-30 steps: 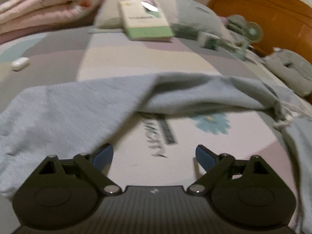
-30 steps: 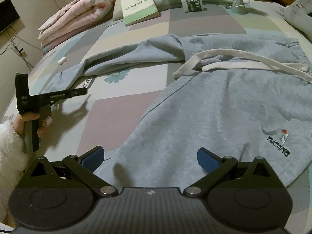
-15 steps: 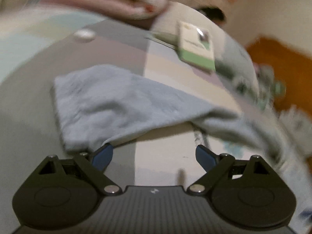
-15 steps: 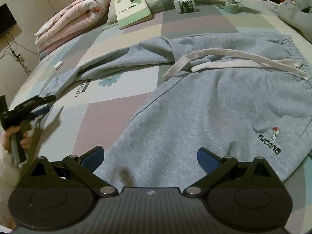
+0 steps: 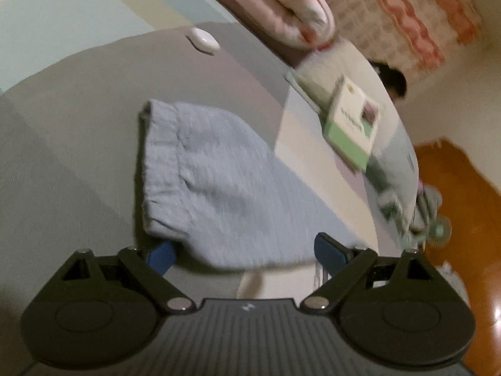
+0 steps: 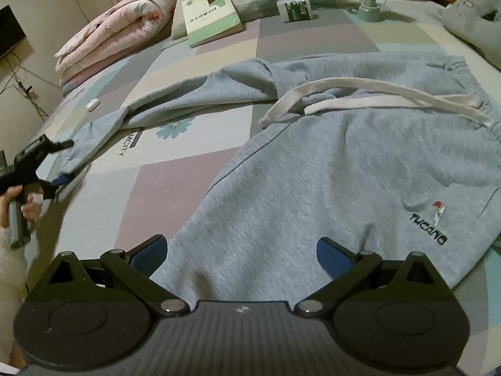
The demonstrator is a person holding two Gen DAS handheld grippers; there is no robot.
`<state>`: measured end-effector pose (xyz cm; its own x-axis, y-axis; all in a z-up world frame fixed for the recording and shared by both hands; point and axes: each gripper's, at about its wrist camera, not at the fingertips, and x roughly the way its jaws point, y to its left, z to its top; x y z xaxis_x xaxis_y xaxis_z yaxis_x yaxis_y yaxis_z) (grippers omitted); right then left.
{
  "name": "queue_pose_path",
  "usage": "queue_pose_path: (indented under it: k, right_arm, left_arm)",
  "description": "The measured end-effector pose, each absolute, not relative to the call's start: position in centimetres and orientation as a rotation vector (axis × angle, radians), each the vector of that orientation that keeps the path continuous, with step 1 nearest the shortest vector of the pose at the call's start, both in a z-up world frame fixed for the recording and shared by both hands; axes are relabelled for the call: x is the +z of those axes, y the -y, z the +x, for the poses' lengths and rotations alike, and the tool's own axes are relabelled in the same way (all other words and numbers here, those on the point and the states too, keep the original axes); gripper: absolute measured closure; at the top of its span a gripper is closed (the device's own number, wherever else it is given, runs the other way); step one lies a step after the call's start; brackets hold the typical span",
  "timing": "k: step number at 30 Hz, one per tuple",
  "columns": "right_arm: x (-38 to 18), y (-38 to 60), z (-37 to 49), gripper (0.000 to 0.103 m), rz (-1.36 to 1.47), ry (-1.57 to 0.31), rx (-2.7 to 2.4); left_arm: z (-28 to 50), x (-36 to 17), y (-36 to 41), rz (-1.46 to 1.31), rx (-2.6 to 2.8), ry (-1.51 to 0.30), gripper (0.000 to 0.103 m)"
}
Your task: Fold clothes
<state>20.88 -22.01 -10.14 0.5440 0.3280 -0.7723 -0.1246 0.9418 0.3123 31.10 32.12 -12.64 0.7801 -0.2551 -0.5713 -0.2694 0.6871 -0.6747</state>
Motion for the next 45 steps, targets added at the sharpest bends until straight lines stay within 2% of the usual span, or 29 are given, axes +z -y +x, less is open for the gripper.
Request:
queue_pose_path:
  k: [4, 6, 7, 8, 9, 10, 24, 31, 39, 43, 45]
  right_arm:
    - [-10.2, 22.1, 21.0, 0.000, 0.231, -0.962, 0.264]
    - [-10.2, 22.0, 21.0, 0.000, 0.229, -0.965, 0.266]
    - [-10.2, 21.9, 21.0, 0.000, 0.227, -0.966, 0.267]
    - [-10.2, 21.8, 21.0, 0.000, 0.221, -0.966, 0.270]
    - [-10.1, 21.7, 20.9, 0.000, 0.216, -0.966, 0.273]
    - [-10.1, 21.6, 20.9, 0.000, 0.211, -0.965, 0.273]
    - [-8.6, 20.6, 20.3, 0.000, 0.157, -0.948, 0.277]
    - [-7.9, 19.7, 20.0, 0.000, 0.108, -0.947, 0.299]
    - [-6.5, 18.7, 20.4, 0.000, 0.010, -0.934, 0.383]
    - [-3.7, 17.3, 22.1, 0.001, -0.093, -0.847, 0.505]
    - [-2.3, 16.6, 22.9, 0.004, -0.144, -0.802, 0.564]
  left_arm:
    - [32.1, -13.3, -33.4, -0.894, 0.054, -0.636, 0.018]
    - [32.5, -13.3, -33.3, -0.885, 0.092, -0.632, 0.031]
    - [32.6, -13.2, -33.2, -0.860, 0.126, -0.641, 0.051]
    - [32.7, -13.2, -33.0, -0.829, 0.157, -0.654, 0.079]
    - [32.8, -13.2, -33.0, -0.800, 0.181, -0.672, 0.089]
    - [32.9, -13.2, -33.0, -0.780, 0.196, -0.685, 0.091]
    - [32.1, -5.6, -38.5, -0.654, 0.180, -0.630, 0.093]
    - [30.5, -3.9, -38.7, -0.592, 0.119, -0.657, 0.092]
    - [30.7, -7.0, -38.4, -0.502, 0.149, -0.780, 0.092]
    - [30.8, -8.9, -38.4, -0.493, 0.155, -0.819, 0.087]
    - [30.6, -9.3, -38.5, -0.489, 0.153, -0.825, 0.084]
